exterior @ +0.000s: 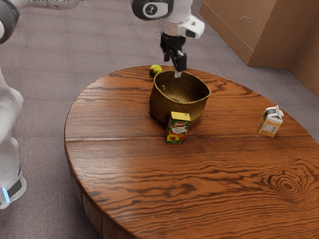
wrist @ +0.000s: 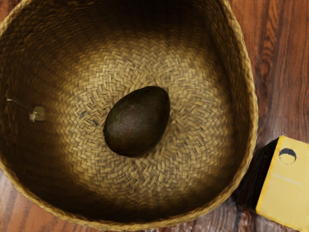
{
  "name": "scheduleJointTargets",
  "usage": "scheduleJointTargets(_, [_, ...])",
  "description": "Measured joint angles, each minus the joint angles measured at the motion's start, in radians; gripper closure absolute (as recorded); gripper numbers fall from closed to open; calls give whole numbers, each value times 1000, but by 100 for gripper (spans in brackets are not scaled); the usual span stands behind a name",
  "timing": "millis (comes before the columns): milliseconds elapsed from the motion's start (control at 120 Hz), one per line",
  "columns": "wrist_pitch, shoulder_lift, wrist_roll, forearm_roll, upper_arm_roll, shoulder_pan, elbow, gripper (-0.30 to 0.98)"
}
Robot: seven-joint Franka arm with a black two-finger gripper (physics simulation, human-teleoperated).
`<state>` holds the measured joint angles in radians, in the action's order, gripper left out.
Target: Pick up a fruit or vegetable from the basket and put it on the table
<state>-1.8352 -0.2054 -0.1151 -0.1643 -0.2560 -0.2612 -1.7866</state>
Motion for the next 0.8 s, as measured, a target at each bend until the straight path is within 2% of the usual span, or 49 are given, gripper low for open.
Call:
scheduleJointTargets(400, [-111, 14, 284, 88, -9, 56, -100, 0])
scheduleJointTargets(800, [-138, 12, 397, 133, -36, 95, -144, 0])
